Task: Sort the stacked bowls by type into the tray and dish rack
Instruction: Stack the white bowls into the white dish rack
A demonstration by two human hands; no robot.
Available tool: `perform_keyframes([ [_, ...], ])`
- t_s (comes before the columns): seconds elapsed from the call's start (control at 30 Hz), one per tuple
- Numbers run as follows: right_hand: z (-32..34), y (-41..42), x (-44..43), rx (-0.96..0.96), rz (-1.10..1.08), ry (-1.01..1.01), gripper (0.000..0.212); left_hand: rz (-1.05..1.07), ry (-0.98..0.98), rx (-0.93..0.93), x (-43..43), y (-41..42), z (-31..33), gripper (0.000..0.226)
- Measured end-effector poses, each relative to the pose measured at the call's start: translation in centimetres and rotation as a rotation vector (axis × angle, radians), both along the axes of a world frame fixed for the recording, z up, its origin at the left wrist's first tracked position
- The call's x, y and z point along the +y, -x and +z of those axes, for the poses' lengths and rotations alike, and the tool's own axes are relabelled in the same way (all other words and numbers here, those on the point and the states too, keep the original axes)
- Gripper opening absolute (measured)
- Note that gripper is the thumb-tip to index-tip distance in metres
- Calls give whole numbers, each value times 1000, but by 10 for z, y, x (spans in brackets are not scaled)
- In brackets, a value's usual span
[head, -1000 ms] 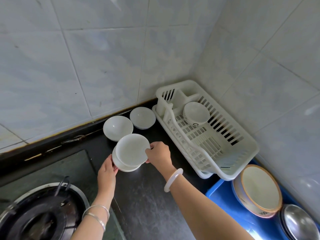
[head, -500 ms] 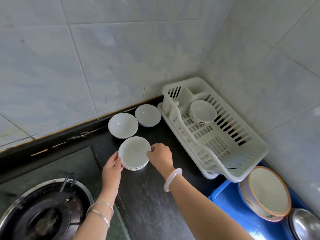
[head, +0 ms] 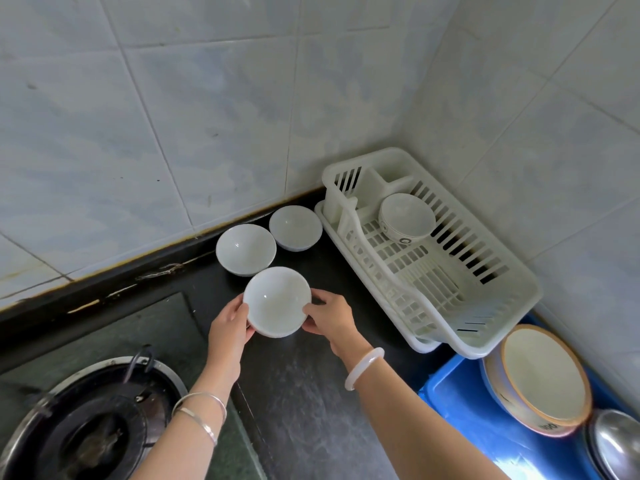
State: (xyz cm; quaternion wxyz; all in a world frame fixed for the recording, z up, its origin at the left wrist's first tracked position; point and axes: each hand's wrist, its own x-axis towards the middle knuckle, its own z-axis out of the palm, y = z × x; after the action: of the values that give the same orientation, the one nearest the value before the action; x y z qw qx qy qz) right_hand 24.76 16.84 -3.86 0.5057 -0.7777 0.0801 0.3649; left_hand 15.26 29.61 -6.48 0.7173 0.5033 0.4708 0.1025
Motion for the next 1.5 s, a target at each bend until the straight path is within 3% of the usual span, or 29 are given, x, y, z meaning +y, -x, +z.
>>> perform_keyframes([
  [0.17, 35, -16, -32, -224, -66, -43, 42, -61, -86, -127, -19, -27, 40, 17],
  [0.3, 73, -44, -70, -349, -110, 45, 44, -153, -105, -213, -45, -68, 75, 15],
  [0.43, 94, -73, -111, -428, -194, 127, 29, -267, -92, -252, -83, -115, 99, 15],
  [0.5, 99, -85, -134, -415, -239, 150, 20, -352, -104, -238, -104, -139, 104, 17],
  [0.63, 93, -115, -175, -355, -350, 214, 44, -464, 4, -188, -144, -179, 102, 23],
  [0.93, 67, -164, -231, -234, -362, 348, 33, -659, 84, -44, -201, -235, 70, 30],
  [1.17, 51, -183, -242, -267, -107, 578, 39, -695, 98, 30, -216, -252, 43, 30],
  [1.5, 39, -194, -246, -258, 0, 650, 44, -745, 26, 67, -221, -262, 29, 18],
])
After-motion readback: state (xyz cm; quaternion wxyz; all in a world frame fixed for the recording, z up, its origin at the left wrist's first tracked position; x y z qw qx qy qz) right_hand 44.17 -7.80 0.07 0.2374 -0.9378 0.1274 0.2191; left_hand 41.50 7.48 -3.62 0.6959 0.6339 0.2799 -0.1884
